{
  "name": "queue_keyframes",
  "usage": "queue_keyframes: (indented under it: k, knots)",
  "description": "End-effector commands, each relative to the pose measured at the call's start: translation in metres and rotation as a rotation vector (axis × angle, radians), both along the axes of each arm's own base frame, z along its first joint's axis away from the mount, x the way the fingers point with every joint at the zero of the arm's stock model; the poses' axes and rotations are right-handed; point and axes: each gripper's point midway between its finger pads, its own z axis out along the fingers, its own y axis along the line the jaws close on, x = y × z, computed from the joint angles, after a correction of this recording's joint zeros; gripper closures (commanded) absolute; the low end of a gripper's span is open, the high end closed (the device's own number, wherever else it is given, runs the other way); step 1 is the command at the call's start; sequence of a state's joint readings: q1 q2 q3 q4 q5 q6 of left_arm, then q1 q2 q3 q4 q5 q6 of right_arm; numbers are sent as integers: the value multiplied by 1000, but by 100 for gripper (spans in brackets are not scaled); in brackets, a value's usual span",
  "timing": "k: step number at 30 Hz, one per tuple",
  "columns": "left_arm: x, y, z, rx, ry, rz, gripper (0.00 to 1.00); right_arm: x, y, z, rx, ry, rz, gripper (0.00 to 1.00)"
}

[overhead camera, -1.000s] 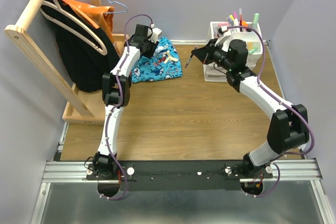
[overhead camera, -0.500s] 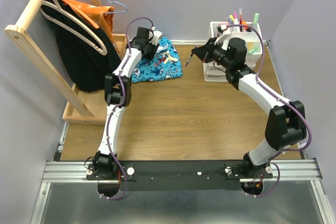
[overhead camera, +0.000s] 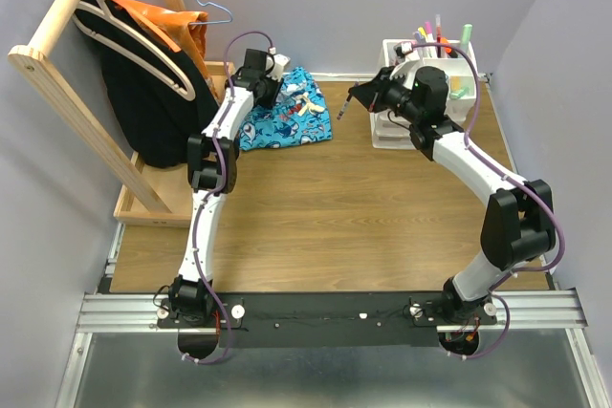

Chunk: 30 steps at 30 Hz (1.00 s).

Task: Sort the stationery into containers
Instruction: Move the pen cap to the center of the board.

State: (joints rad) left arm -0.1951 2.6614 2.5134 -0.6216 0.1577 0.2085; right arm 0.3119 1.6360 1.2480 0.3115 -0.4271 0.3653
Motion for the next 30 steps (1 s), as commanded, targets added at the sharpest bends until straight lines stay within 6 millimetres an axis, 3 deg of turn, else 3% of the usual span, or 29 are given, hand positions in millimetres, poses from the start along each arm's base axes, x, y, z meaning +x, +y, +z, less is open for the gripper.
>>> queue_keyframes:
  k: [1,14,17,20,24,30]
  knots:
    - [1,7,-10,-21,22,11,63,7,-2,11,4,-24,-9,99]
    - [-6,-8,9,-69,15,-76,78,3,-5,16,-13,-38,-10,99]
    - [-16,-12,26,-104,31,-76,82,0,-5,21,-16,-48,-7,99]
    - [-31,-21,67,-143,9,-85,85,-3,-6,24,-20,-57,-5,99]
    - [-74,-30,122,-198,5,-87,87,-9,-9,30,-26,-77,-8,100]
    - [-153,-44,141,-254,124,-100,87,-22,-15,21,-47,-61,-9,100]
